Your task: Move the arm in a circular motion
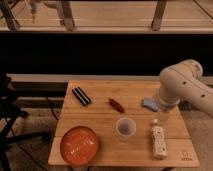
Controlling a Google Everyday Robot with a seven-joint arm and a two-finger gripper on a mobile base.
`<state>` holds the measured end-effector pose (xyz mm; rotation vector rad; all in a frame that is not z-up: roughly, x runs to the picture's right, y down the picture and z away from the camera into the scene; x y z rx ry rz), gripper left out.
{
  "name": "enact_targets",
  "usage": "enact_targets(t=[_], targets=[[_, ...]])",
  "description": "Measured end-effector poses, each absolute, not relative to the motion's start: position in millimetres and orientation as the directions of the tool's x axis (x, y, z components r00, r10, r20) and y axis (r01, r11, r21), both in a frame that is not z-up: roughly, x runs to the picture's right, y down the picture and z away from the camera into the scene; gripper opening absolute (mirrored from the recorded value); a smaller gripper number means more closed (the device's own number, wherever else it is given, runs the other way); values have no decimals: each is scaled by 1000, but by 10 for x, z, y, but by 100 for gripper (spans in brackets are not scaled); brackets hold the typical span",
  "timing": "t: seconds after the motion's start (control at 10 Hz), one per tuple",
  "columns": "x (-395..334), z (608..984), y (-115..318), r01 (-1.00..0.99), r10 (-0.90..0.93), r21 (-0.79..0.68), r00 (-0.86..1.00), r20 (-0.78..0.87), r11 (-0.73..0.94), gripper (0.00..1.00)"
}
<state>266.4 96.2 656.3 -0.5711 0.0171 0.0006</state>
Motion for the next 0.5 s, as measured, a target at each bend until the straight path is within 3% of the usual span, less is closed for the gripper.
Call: enact_targets(t=[0.5], targets=[[3057,6819,682,-115,87,-547,993,-76,829,80]])
